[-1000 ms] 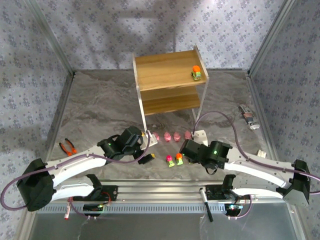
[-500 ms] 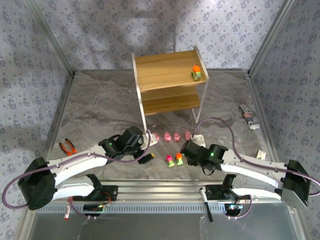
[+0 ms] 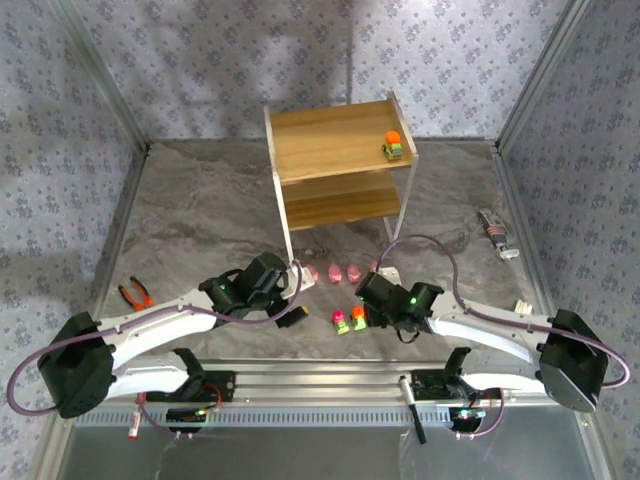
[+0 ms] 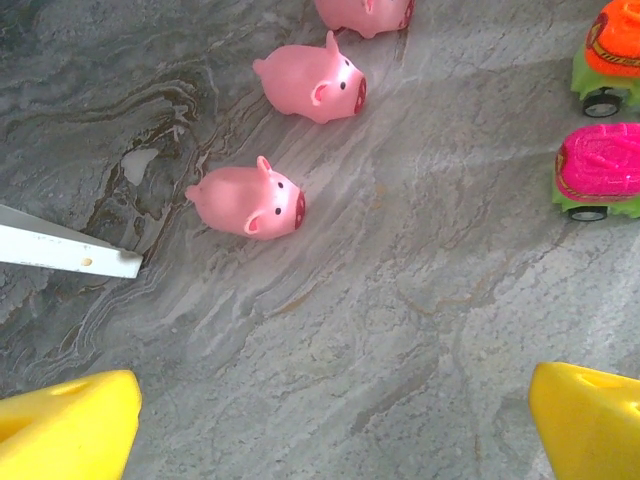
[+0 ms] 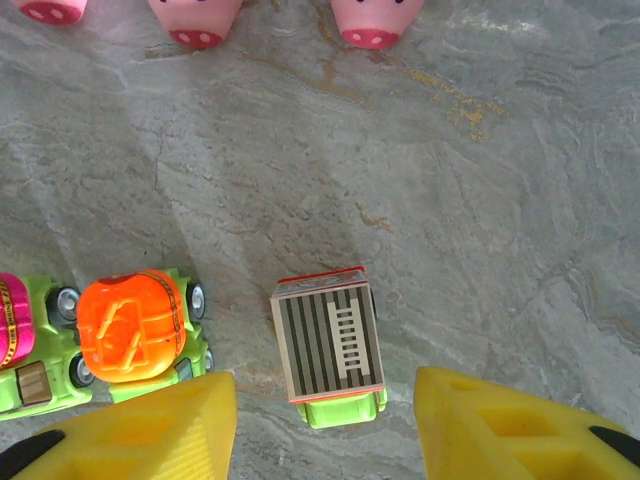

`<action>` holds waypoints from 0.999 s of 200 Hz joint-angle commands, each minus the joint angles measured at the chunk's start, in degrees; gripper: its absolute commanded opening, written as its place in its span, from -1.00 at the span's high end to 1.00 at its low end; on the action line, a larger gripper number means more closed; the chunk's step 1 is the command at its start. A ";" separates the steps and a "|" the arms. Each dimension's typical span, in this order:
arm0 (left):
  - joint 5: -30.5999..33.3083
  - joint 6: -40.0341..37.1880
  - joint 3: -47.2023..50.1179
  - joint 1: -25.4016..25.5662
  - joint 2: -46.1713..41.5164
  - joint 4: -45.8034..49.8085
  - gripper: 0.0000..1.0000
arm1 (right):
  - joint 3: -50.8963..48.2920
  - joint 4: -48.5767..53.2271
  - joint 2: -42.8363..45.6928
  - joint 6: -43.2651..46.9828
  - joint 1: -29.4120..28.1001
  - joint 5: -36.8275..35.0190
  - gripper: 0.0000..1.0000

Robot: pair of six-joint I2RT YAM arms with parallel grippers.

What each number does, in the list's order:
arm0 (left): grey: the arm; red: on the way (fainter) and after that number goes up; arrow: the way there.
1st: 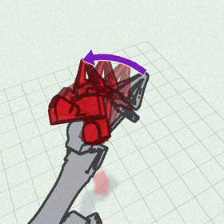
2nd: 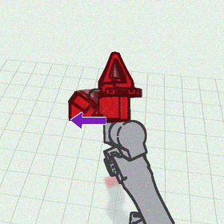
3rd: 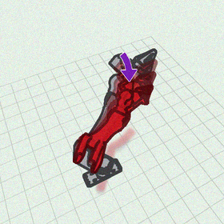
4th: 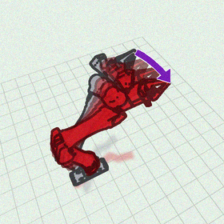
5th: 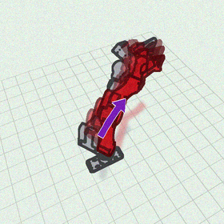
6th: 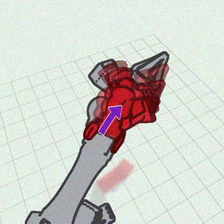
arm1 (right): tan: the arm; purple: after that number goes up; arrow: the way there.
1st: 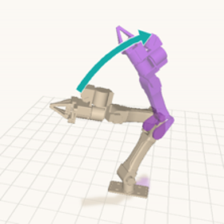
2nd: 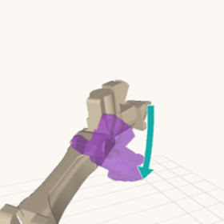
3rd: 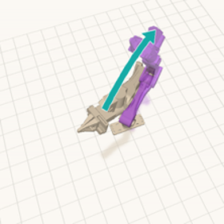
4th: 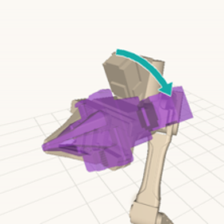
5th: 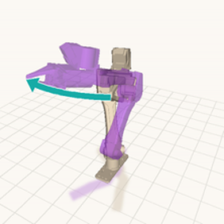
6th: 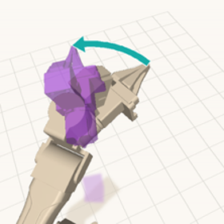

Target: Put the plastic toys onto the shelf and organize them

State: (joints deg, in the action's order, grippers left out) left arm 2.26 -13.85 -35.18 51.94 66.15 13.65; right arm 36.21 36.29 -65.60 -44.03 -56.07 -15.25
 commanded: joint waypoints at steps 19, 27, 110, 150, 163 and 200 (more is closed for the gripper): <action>0.46 0.97 -0.77 -0.25 0.56 0.26 -0.99 | -1.31 -0.53 -0.42 1.75 0.81 1.80 -0.08; 0.47 1.01 -0.75 -0.25 0.57 0.24 -0.99 | -1.40 -0.63 -0.66 1.84 0.88 1.96 -0.08; 0.12 1.06 -0.84 -0.17 0.46 0.46 -0.99 | -1.60 -1.21 -1.91 3.05 1.73 2.94 -0.04; 0.03 1.17 -0.72 -0.18 0.46 0.50 -0.99 | -1.23 -0.95 -1.89 4.34 2.38 3.61 0.00; -0.23 1.28 -0.77 -0.18 0.50 0.55 -0.99 | -1.06 -0.83 -1.91 4.54 2.51 3.72 0.01; -0.59 1.54 -0.85 -0.14 0.49 0.68 -0.99 | -0.98 -1.37 -2.44 5.33 2.86 4.42 0.05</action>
State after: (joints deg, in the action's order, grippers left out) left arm 2.22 -13.41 -35.18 51.86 66.54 13.54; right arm 35.05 34.46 -67.33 -40.16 -53.74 -11.64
